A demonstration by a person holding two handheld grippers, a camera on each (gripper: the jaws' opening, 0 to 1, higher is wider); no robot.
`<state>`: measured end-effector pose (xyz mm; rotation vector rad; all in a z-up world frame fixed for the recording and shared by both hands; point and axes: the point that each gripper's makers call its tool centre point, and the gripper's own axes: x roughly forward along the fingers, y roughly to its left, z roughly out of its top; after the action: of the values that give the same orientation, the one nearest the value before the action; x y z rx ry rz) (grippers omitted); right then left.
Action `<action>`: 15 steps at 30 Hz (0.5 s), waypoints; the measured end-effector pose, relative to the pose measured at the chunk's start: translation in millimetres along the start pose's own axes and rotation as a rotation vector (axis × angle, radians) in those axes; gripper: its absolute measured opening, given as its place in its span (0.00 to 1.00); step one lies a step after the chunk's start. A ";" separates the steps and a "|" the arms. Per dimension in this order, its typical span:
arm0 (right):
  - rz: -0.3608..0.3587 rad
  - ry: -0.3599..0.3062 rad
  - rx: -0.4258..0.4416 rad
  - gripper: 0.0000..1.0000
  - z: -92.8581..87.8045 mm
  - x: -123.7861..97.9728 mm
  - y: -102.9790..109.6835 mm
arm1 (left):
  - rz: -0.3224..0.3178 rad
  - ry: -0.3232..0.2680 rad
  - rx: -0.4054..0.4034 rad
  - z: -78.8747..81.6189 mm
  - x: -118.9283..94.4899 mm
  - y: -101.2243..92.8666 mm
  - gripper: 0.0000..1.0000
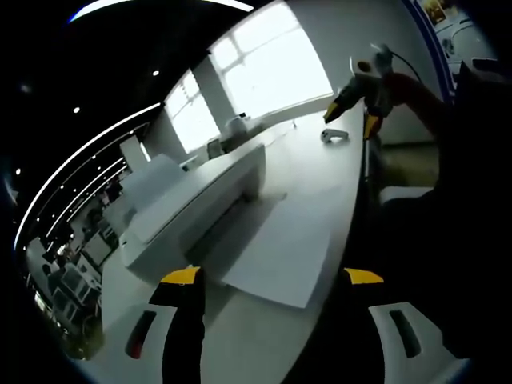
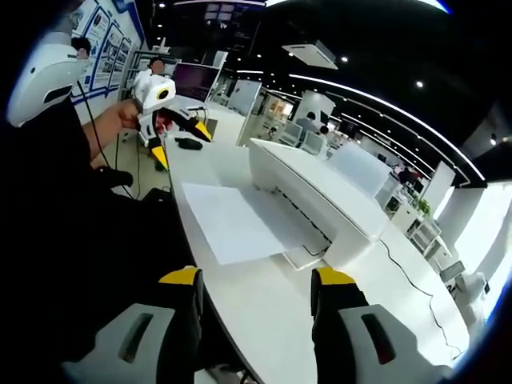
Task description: Remove the paper from the printer output slot and place it on top of the printer
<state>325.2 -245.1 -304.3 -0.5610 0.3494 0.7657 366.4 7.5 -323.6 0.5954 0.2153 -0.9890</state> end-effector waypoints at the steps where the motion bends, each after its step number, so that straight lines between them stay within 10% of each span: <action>1: -0.001 0.000 0.001 0.50 0.0 0.0 -0.6 | -0.001 0.001 0.000 -1.1 -0.2 0.0 0.72; 15: -0.007 -0.002 -0.006 0.49 6.2 -1.2 0.3 | 0.016 0.012 0.004 -5.0 7.2 1.7 0.72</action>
<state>324.7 -241.9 -298.8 -0.5673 0.3437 0.7611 372.2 5.9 -330.2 0.6063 0.2188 -0.9711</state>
